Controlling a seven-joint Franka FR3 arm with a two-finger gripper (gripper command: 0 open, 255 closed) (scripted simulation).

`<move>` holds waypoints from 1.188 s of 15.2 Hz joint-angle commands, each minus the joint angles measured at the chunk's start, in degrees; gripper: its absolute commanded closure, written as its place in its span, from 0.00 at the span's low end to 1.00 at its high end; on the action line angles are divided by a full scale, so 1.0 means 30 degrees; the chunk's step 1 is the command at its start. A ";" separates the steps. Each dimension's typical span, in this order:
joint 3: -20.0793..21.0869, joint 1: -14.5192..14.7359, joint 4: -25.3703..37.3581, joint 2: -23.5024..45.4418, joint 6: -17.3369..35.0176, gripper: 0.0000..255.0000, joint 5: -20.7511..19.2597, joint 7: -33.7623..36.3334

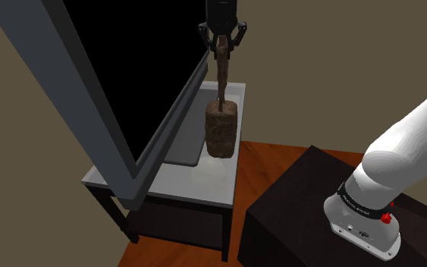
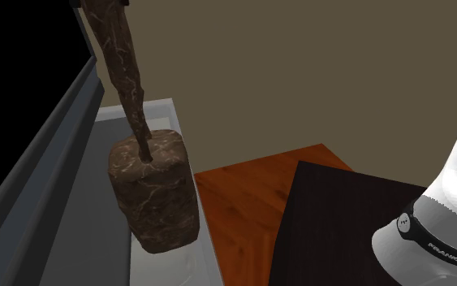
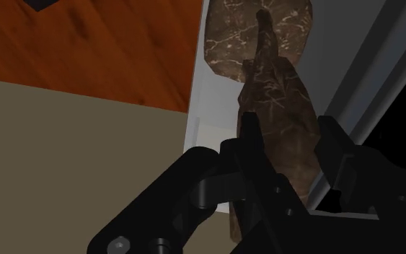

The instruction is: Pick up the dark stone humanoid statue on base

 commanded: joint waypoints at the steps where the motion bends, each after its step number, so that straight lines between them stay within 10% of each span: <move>1: -0.0001 0.0001 -0.0034 -0.0006 0.0031 1.00 0.0005 0.0000; 18: 0.0158 -0.0041 0.3402 0.0828 -0.2645 1.00 -0.0309 -0.0130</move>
